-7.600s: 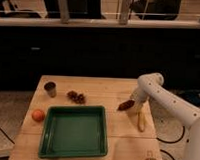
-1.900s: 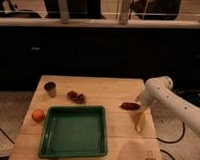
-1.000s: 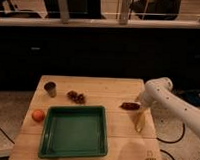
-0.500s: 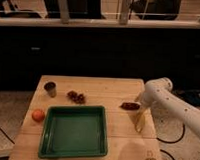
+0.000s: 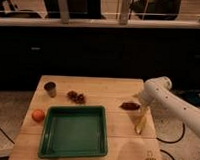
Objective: Place pepper in tray
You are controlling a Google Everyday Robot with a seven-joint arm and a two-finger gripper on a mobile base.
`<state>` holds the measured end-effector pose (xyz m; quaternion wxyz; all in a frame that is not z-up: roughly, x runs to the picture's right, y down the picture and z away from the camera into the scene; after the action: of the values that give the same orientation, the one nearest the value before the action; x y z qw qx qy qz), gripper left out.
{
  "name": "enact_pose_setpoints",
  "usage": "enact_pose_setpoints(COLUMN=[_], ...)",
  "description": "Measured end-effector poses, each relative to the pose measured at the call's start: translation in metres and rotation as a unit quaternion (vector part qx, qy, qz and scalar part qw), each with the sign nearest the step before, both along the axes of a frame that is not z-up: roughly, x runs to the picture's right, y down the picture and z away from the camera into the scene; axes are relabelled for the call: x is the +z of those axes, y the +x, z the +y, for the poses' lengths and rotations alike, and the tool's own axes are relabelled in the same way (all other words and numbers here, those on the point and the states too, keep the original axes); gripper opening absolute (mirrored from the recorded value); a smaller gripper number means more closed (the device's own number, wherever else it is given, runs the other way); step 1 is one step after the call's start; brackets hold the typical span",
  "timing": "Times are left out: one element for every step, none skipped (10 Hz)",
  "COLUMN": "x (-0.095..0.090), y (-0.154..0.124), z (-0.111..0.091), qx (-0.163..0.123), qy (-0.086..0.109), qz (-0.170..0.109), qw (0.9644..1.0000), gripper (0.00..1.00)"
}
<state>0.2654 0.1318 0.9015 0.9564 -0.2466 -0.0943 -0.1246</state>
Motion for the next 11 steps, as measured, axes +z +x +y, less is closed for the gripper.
enact_pose_setpoints(x=[0.001, 0.003, 0.005, 0.007, 0.008, 0.008, 0.009, 0.01, 0.01, 0.01, 0.01], y=[-0.004, -0.009, -0.015, -0.022, -0.025, -0.026, -0.03, -0.031, -0.03, -0.028, -0.028], z=[0.001, 0.0, -0.001, -0.002, -0.002, -0.002, -0.002, -0.003, -0.002, -0.002, -0.002], qx=[-0.003, -0.006, -0.009, -0.013, -0.016, -0.019, -0.022, -0.024, -0.025, -0.024, -0.025], qy=[-0.006, -0.011, -0.014, -0.017, -0.019, -0.021, -0.023, -0.024, -0.026, -0.027, -0.028], qz=[-0.006, -0.012, -0.017, -0.023, -0.024, -0.024, -0.025, -0.025, -0.022, -0.02, -0.019], qw=[1.0, 0.9999, 0.9997, 0.9995, 0.9994, 0.9993, 0.9992, 0.9991, 0.9991, 0.9991, 0.9991], gripper=[0.8, 0.8, 0.8, 0.78, 0.72, 0.62, 0.51, 0.43, 0.31, 0.21, 0.11])
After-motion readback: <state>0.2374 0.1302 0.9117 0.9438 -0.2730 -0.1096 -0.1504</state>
